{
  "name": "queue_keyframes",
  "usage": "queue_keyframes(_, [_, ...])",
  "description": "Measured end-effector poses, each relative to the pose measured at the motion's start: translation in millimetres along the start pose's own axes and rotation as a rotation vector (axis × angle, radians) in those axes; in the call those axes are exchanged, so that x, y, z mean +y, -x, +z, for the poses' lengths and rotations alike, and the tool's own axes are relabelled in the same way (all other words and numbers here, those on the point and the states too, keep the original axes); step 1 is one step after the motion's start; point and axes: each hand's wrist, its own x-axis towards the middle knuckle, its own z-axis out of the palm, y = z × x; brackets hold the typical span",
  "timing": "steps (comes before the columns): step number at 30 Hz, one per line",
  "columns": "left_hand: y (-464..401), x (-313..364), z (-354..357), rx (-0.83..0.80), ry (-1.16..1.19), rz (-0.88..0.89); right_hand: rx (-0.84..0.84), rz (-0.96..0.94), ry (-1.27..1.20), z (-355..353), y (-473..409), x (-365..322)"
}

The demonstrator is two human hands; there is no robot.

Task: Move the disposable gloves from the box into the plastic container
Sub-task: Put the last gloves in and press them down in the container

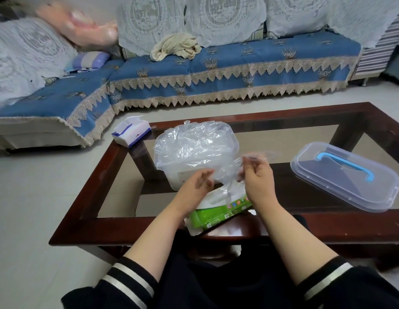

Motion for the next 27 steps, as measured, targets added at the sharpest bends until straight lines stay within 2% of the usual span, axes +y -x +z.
queue_keyframes(2, [-1.3, 6.6, 0.1, 0.008, 0.114, -0.021, -0.032, 0.029, 0.010, 0.5, 0.6, 3.1])
queue_keyframes(7, [0.9, 37.5, 12.8, 0.145, 0.192, 0.081, -0.102, -0.002, 0.141, 1.0, 4.9, 5.9])
queue_keyframes(13, [-20.5, 75.2, 7.3, 0.279, -0.018, 0.201, -0.062, 0.031, 0.038, -7.2, 0.1, 3.2])
queue_keyframes(17, [-54.4, 101.9, -27.4, 0.408, -0.205, 0.157, 0.081, -0.024, 0.121, -15.6, -7.0, 4.9])
queue_keyframes(19, [-72.0, 107.1, -46.1, 0.501, -0.227, 0.128, 0.118, -0.030, 0.148, -18.6, -9.8, 6.1])
queue_keyframes(23, [-99.0, 92.5, -74.0, 0.635, -0.244, 0.008, 0.042, 0.025, 0.236, -18.0, -10.9, 9.4])
queue_keyframes(27, [-107.6, 61.0, -82.7, 0.551, -0.419, -0.131, -0.088, 0.068, 0.359, -11.8, -9.6, 13.3])
